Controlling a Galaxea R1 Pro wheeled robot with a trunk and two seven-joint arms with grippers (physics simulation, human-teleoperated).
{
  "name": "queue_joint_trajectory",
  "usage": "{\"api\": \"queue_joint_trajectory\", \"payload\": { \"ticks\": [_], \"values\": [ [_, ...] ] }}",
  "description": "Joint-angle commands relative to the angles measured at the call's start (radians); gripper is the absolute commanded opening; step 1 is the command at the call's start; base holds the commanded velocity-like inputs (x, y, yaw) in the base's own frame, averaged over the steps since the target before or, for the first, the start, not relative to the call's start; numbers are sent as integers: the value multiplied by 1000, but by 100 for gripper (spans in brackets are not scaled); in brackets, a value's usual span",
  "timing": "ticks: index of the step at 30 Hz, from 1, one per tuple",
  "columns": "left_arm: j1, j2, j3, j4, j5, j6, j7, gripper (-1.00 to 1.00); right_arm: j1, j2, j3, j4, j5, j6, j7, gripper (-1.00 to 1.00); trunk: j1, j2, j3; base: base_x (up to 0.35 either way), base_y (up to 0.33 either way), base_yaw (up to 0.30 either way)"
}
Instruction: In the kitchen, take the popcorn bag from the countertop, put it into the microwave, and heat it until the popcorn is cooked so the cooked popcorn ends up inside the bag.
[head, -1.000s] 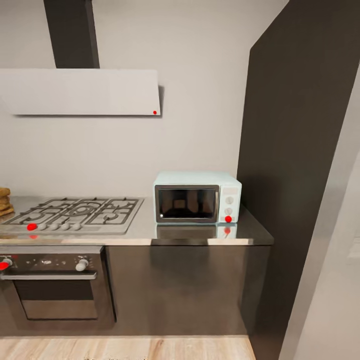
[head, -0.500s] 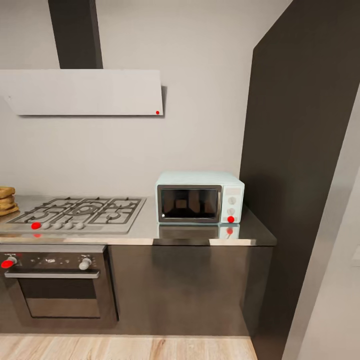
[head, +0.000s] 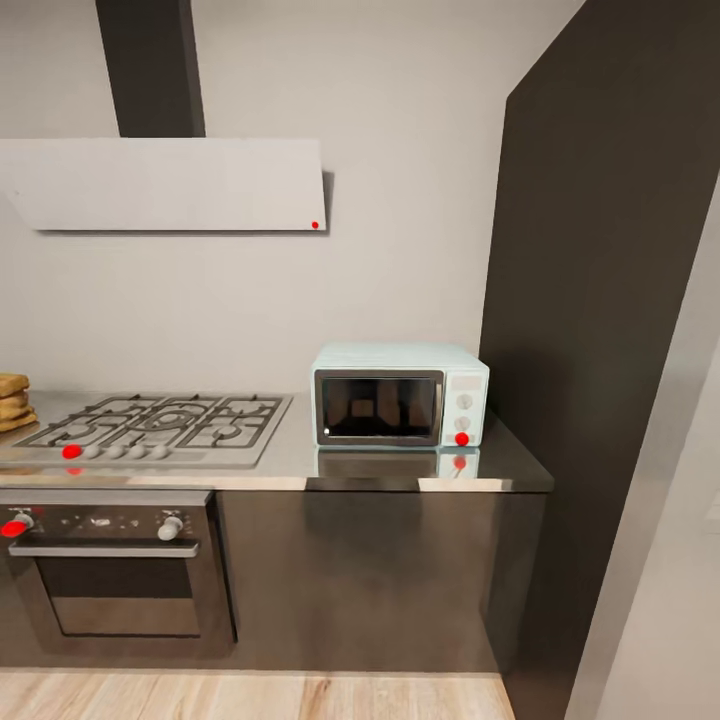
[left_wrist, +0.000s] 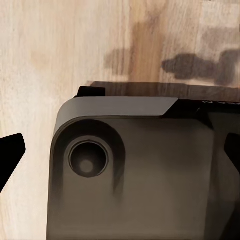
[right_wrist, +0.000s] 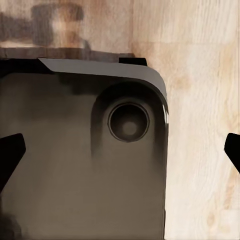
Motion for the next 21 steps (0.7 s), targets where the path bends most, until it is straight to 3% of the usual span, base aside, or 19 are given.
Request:
{"api": "queue_joint_trajectory", "payload": {
  "ticks": [1, 14, 21],
  "values": [
    [0, 0, 1, 1, 5, -2, -1, 100, 0, -1, 1, 0, 1, -8, -2, 100, 0, -1, -1, 290, 0, 0],
    [0, 0, 1, 1, 5, -2, -1, 100, 0, -8, 1, 0, 4, -10, -1, 100, 0, -1, -1, 301, 0, 0],
    [0, 0, 1, 1, 5, -2, -1, 100, 0, -7, 1, 0, 4, -10, -1, 100, 0, -1, -1, 50, 0, 0]
  ]
}}
